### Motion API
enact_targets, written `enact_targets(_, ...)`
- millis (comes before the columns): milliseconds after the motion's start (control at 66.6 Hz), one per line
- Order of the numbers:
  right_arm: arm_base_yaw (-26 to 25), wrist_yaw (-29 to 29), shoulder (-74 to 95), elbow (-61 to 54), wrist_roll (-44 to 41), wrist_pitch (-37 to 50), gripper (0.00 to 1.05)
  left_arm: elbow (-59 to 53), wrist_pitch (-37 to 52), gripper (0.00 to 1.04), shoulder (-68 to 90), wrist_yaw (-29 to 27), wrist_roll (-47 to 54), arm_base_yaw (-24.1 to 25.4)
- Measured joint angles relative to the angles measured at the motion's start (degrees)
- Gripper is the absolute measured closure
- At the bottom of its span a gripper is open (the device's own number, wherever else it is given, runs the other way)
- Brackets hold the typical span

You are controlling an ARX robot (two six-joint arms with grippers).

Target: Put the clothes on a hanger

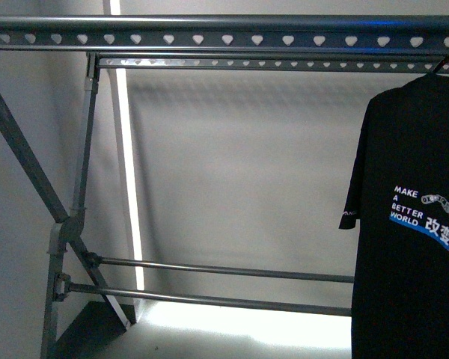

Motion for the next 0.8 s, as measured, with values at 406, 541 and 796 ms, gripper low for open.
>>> enact_targets(406, 0.1, -1.8, -14.4, -36.6, 2.7, 23.5, 0.73, 0.0, -12.1, 1.01, -12.7, 0.0, 0.0, 0.0)
enact_targets(541, -0.2, -6.1, -21.0, -47.3, 4.4, 33.4, 0.50, 0.0, -14.5, 1.01, -15.2, 0.0, 0.0, 0.0)
enact_targets(796, -4.5, -20.1, -45.2, -73.9, 7.9, 51.3, 0.06, 0.0, -18.9, 1.01, -19.6, 0.0, 0.0, 0.0)
